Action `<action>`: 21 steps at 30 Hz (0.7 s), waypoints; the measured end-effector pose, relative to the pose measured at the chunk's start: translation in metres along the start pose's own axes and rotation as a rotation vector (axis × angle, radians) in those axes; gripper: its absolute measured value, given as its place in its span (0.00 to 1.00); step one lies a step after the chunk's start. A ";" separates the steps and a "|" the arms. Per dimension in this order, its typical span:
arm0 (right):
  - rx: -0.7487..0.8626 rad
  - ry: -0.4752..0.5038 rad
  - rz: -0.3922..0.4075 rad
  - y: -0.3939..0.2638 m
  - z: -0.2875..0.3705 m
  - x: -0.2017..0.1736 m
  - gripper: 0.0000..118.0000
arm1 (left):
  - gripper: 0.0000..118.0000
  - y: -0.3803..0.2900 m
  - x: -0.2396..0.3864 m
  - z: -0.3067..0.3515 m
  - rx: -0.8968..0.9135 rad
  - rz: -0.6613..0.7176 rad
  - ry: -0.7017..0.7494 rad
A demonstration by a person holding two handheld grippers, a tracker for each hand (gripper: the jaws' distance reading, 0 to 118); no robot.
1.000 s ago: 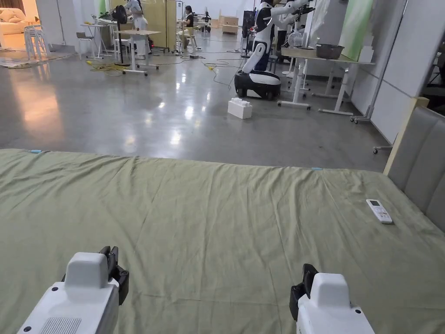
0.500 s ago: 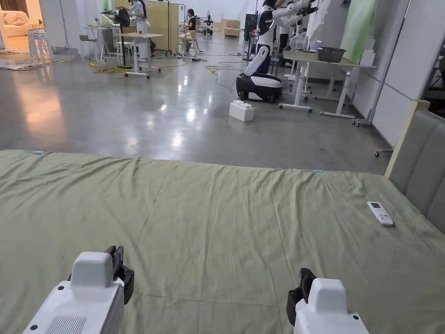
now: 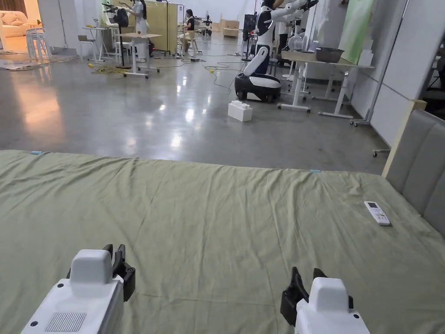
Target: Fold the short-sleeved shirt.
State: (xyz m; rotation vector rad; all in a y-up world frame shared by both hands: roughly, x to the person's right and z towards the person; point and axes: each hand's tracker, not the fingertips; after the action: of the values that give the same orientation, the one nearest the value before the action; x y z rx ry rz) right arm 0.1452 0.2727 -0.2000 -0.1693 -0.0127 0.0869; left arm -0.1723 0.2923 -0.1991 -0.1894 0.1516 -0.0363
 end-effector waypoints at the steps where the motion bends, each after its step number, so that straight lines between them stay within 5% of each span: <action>1: -0.008 0.005 -0.007 -0.001 -0.001 0.001 0.44 | 0.25 -0.001 -0.001 0.000 -0.002 0.004 0.001; 2: -0.009 0.006 -0.009 -0.001 -0.001 0.002 0.61 | 0.44 -0.001 -0.001 -0.001 -0.001 0.006 -0.004; 5: 0.006 0.006 0.001 -0.001 0.001 0.005 0.77 | 0.76 -0.004 0.000 0.001 0.016 0.008 -0.007; 11: 0.025 0.020 0.008 -0.003 0.001 0.006 0.96 | 0.84 -0.005 0.005 0.002 0.036 -0.015 0.000; 21: 0.022 0.028 -0.086 -0.009 -0.007 0.012 1.00 | 0.85 -0.005 -0.003 0.002 0.030 0.021 0.022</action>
State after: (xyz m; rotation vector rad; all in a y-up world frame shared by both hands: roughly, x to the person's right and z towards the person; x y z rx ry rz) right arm 0.1583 0.2635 -0.2049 -0.1481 0.0089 -0.0007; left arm -0.1750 0.2879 -0.1953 -0.1570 0.1751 -0.0193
